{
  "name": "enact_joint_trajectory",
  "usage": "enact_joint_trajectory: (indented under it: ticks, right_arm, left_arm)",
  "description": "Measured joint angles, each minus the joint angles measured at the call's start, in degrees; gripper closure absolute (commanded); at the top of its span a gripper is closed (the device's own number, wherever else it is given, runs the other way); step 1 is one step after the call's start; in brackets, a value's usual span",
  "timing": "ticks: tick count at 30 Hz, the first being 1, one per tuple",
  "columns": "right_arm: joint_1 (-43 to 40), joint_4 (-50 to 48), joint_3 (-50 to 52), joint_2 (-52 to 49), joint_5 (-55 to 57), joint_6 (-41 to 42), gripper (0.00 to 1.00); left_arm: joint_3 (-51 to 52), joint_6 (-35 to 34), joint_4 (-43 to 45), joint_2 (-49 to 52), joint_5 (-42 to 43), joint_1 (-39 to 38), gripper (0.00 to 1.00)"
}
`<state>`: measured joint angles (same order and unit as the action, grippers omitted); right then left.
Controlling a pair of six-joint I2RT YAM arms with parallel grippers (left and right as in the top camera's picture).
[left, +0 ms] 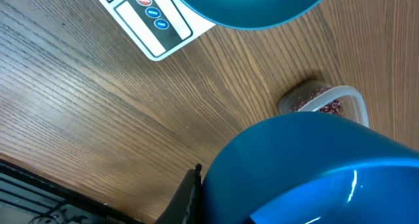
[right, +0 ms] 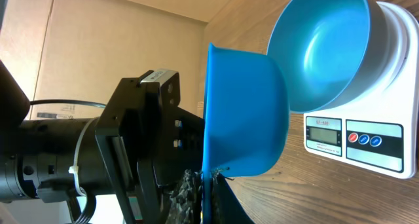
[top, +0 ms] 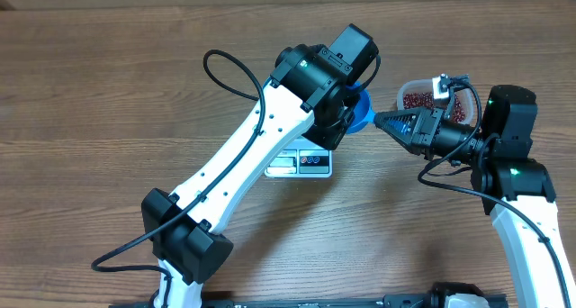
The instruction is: Scoop item into bowl and weigh 150g on scale
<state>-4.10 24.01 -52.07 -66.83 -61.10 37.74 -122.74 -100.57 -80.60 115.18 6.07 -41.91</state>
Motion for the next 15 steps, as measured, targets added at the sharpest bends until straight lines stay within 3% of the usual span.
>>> enact_joint_trajectory:
  ticks: [3,15]
  right_arm:
    - [0.0,-0.02,0.0,0.0,-0.17,-0.07,0.8]
    - [0.0,-0.04,0.0,0.0,-0.15,-0.2,0.8]
  left_arm:
    - [0.0,0.02,-0.17,0.0,-0.02,0.0,0.96]
    - [0.0,0.44,-0.24,0.0,-0.02,0.0,0.96]
